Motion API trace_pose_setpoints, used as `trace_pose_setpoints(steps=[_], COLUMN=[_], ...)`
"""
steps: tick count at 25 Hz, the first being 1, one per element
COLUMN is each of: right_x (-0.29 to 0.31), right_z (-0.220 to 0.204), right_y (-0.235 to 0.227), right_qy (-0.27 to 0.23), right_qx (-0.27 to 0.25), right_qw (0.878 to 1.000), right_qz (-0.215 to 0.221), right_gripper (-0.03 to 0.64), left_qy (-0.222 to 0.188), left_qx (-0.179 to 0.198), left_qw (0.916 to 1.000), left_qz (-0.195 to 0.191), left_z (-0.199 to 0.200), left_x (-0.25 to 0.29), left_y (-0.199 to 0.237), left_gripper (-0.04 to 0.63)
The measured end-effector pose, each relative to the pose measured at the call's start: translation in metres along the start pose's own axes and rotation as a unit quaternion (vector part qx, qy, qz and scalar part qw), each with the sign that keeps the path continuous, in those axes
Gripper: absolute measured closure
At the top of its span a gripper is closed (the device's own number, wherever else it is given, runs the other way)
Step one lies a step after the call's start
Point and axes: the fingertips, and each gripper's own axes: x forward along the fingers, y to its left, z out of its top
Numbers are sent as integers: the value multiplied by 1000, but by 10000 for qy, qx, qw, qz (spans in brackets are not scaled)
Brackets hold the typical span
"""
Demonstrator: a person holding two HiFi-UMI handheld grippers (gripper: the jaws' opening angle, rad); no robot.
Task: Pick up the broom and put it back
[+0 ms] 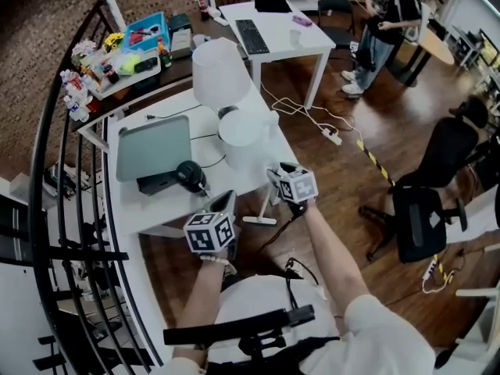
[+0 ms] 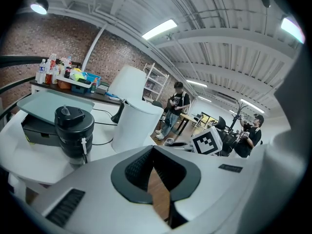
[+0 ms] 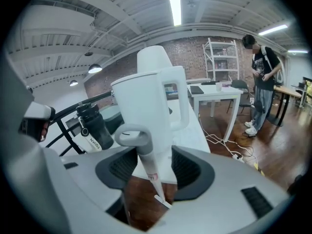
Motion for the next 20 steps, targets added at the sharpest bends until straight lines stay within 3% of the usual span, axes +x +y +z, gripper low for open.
trace_pose_setpoints(steps=[8,12,17,20], right_x=[-13,-36,-83,-108], right_z=[-8,-22,-29,-32], right_y=[4,2,-8,-10], right_qy=[-132,-339,-912,-972], right_qx=[44,408,1242,1598], right_qw=[9999,9986,9879,9823], right_qz=[-12,-1,153,126], right_gripper=[351,359,592,607], left_qy=[37,70,86,119], left_qx=[18,9,-25,31], left_qw=[10000,10000,9999,9998], left_qz=[-62,-68,-120,-148], left_z=[-3,-6,-10,-14], left_x=[2,5,11,12], left_y=[-3,-1,-6,-11], left_gripper=[606,606,606,606])
